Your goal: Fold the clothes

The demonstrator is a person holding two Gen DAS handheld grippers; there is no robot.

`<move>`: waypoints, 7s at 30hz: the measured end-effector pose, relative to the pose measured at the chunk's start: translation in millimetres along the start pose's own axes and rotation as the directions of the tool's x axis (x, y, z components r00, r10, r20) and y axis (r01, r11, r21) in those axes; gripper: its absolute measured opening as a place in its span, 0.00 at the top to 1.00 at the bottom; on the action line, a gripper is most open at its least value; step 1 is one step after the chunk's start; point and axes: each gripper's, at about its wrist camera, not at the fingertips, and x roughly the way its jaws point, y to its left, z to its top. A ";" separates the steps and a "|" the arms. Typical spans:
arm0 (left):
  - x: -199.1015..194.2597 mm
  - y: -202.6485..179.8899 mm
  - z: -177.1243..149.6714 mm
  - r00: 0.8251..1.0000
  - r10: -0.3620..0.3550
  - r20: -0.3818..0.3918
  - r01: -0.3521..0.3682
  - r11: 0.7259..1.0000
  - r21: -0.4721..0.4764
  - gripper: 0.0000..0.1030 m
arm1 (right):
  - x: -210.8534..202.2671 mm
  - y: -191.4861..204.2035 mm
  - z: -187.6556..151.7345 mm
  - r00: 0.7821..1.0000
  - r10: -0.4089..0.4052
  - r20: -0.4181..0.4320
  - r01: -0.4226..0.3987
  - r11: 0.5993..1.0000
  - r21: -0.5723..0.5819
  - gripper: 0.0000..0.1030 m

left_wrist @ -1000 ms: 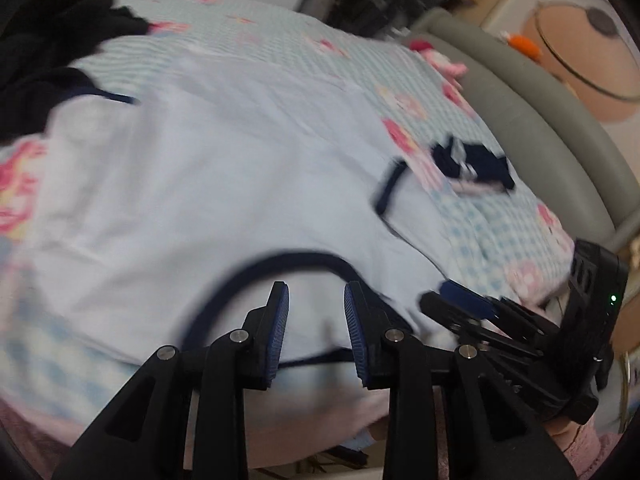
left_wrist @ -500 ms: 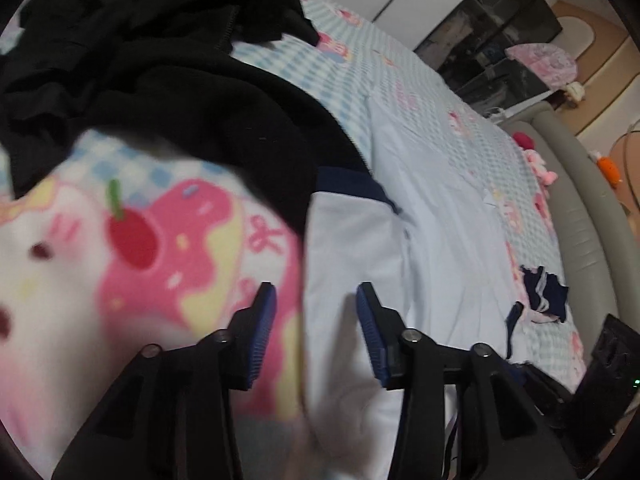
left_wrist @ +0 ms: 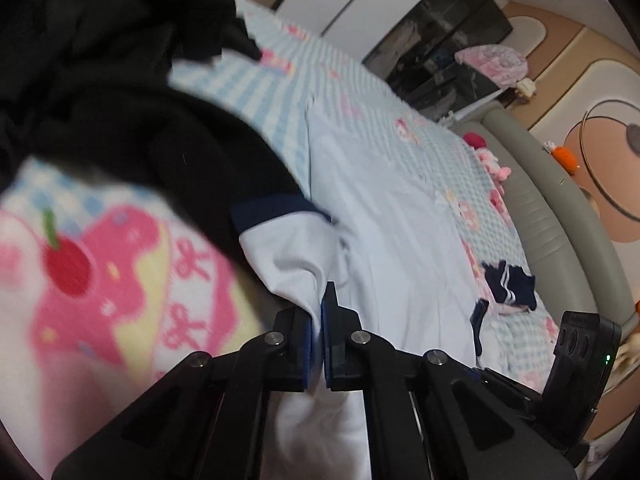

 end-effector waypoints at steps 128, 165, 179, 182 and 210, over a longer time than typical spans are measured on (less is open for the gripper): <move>-28.9 -54.0 -84.2 0.979 0.194 -0.055 -0.176 0.955 0.241 0.70 | -83.4 -97.1 -70.5 0.994 -0.106 0.035 0.105 0.993 0.052 0.38; 112.5 -56.7 51.4 0.865 0.423 -0.270 -0.194 0.779 0.596 0.59 | 30.6 -27.8 40.7 0.997 -0.059 -0.041 0.059 0.998 -0.006 0.36; 89.3 -36.0 114.8 0.928 0.286 -0.237 -0.165 0.889 0.427 0.60 | -44.1 -186.4 101.6 0.947 -0.321 -0.001 0.321 0.945 0.068 0.35; 113.5 -35.2 126.0 0.932 0.234 -0.278 -0.114 0.914 0.389 0.60 | -29.6 -233.4 110.6 0.947 -0.313 -0.069 0.319 0.939 0.126 0.36; 294.0 -33.2 237.6 0.897 0.381 -0.225 -0.286 0.888 0.361 0.94 | 109.5 -319.9 272.9 0.991 -0.129 -0.047 0.135 0.980 0.147 0.51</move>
